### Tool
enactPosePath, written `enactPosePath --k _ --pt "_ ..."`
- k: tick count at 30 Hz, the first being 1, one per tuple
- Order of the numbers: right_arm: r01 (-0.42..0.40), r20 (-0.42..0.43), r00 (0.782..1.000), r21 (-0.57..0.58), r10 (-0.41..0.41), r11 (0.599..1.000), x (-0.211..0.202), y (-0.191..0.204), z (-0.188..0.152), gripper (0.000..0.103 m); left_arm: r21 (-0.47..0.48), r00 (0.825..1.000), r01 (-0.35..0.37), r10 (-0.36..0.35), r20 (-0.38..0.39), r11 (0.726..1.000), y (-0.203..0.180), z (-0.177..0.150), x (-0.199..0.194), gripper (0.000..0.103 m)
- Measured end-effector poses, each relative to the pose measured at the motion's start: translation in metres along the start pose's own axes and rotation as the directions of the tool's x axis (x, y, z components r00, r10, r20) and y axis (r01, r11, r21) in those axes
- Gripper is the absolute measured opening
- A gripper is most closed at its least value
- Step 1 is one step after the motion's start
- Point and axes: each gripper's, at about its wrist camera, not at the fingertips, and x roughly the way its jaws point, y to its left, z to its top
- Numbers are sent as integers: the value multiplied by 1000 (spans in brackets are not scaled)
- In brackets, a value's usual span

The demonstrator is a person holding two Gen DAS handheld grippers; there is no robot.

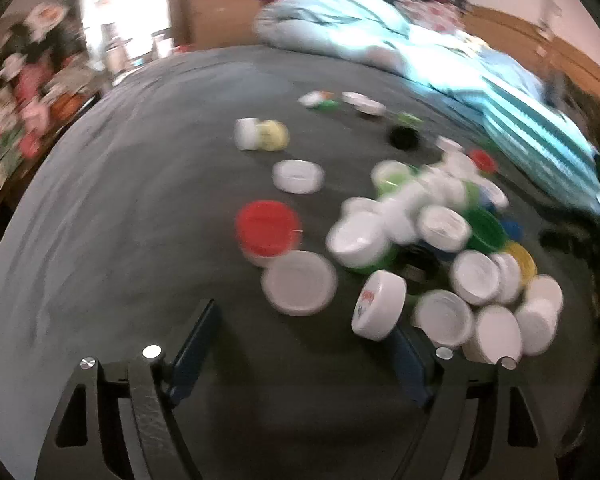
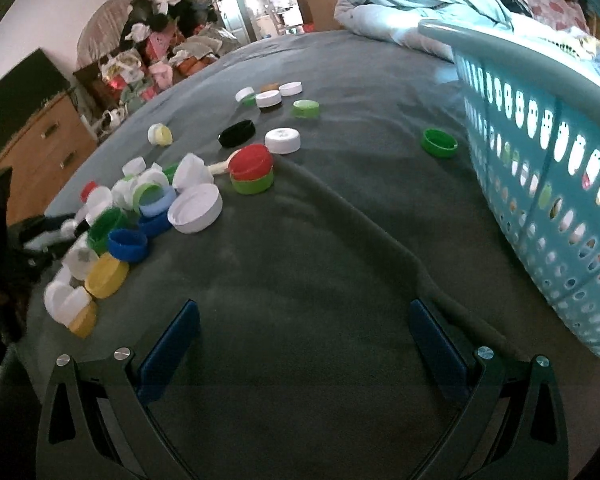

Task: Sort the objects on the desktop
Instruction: 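Grasp a white cap from the pile with the left gripper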

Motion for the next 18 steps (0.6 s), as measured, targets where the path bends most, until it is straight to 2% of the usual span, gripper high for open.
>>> enactPosePath --k 2,5,7,10,14,18 --pt "7 2 1000 -8 -7 1000 0 1 -1 102 -102 999 -36 37 10 994 19 -2 -3 84" --pt "-6 8 1000 0 6 1000 -1 -1 -1 102 -198 995 -91 99 31 976 36 -9 -13 82" --pt "-9 12 1000 1 9 1000 -2 -1 -2 102 -252 986 -146 160 38 957 44 -13 -18 82" --pt "-1 14 1000 -6 1 1000 -2 0 -2 102 -355 982 -154 183 51 922 60 -21 -27 84" --pt "-4 15 1000 -5 4 1000 -2 0 -3 102 -296 985 -146 166 45 944 51 -24 -28 84" --pt "-2 15 1000 -7 2 1000 -2 1 -3 102 -228 991 -89 108 76 970 33 -15 -31 84"
